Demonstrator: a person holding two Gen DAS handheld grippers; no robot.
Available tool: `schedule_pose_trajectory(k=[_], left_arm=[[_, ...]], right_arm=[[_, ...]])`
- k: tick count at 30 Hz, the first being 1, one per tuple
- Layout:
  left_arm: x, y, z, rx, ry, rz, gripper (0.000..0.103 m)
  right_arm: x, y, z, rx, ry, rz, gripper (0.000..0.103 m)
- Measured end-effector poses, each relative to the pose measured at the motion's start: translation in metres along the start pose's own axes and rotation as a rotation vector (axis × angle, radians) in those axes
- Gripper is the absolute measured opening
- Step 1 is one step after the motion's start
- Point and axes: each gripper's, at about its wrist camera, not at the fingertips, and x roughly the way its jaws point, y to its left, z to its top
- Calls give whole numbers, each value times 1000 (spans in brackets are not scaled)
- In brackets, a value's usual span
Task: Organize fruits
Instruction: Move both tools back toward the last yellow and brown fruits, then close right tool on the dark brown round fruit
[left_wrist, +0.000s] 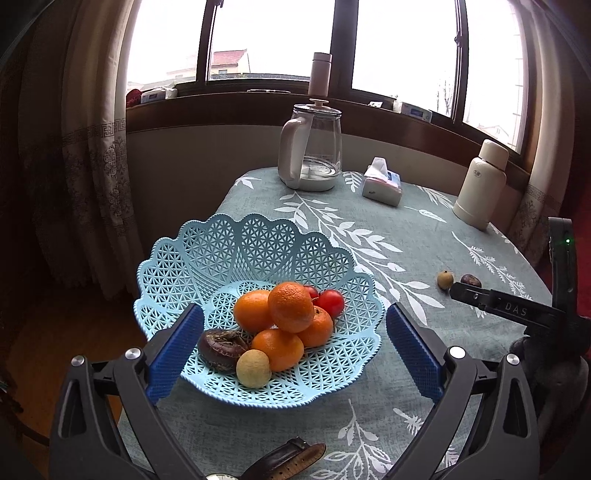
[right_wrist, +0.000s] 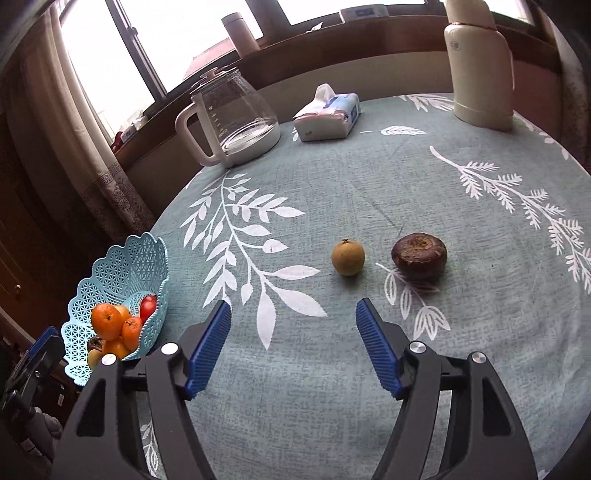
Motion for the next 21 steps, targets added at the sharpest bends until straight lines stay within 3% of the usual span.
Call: schedule_pose_trajectory(k=[10, 21], left_arm=[[2, -2, -1, 6, 8, 0, 100], [3, -5, -2, 15, 15, 0, 100]], right_arm=[[2, -53, 14, 77, -2, -97, 72], [39, -63, 36, 5, 50, -194, 72]])
